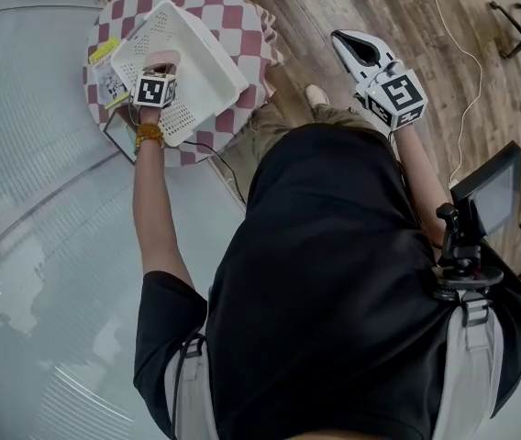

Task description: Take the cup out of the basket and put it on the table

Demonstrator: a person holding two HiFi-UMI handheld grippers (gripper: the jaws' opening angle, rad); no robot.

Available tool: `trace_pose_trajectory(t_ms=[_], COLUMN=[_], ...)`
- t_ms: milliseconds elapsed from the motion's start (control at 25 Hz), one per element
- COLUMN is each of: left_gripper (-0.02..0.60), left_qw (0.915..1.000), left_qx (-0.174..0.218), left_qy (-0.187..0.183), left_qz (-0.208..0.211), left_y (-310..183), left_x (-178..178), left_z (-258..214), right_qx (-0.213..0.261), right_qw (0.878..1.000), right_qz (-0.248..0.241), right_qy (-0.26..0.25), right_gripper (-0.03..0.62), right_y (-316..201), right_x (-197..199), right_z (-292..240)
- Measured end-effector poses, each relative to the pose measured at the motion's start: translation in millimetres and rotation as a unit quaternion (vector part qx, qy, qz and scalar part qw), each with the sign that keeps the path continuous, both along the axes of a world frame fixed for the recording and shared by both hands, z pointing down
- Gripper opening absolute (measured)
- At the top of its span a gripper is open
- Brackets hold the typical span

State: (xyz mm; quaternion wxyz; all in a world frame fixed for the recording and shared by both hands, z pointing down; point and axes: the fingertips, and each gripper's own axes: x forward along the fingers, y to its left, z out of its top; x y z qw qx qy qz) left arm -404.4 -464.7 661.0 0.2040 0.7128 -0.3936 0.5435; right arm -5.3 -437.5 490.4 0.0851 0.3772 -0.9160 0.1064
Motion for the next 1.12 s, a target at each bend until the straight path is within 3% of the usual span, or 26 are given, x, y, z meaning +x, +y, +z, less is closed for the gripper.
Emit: trace_pose_trajectory(t_ms=[240, 440, 520, 640, 760, 960, 1040, 1120], left_gripper=[0.024, 0.025, 0.024, 0.025, 0.023, 0.023, 0.025, 0.023], left_qw=[0.9959, 0.9823, 0.9683, 0.9395, 0.917, 0.8831, 0.8646, 0.8408], left_qx=[0.084, 0.168, 0.211, 0.278, 0.335, 0.418, 0.454, 0.492], left_qy=[0.009, 0.036, 0.059, 0.105, 0.116, 0.096, 0.096, 0.118], left_qz=[-0.033, -0.073, -0.119, -0.171, -0.184, -0.191, -0.192, -0.193], left_y=[-5.7, -14.1, -9.5, -12.4, -12.5, 6.6, 20.3, 33.7], left_x=[-12.0, -13.7, -25.6, -28.1, -25.8, -33.2, -34.8, -33.0], left_z=[-57.7, -117.5, -156.1, -201.7, -242.3, -314.7, -345.0, -371.9], right_qx=[0.02, 0.038, 0.044, 0.055, 0.067, 0.078, 0.079, 0.081], right_qw=[0.999, 0.998, 0.995, 0.991, 0.988, 0.981, 0.978, 0.976], right_qz=[-0.028, -0.059, -0.087, -0.119, -0.14, -0.176, -0.191, -0.204], right_qy=[0.005, 0.009, 0.004, 0.007, 0.008, 0.004, 0.001, -0.001], right_gripper=[0.012, 0.012, 0.012, 0.012, 0.012, 0.012, 0.012, 0.012], right_y=[-3.6, -21.9, -32.0, -40.9, -45.4, -49.1, -49.1, -50.1], right_x=[-9.4, -20.0, -36.5, -47.5, -56.4, -76.0, -83.9, -92.4], right_z=[-2.4, -5.8, -9.8, -22.0, -34.5, -48.9, -55.1, -61.4])
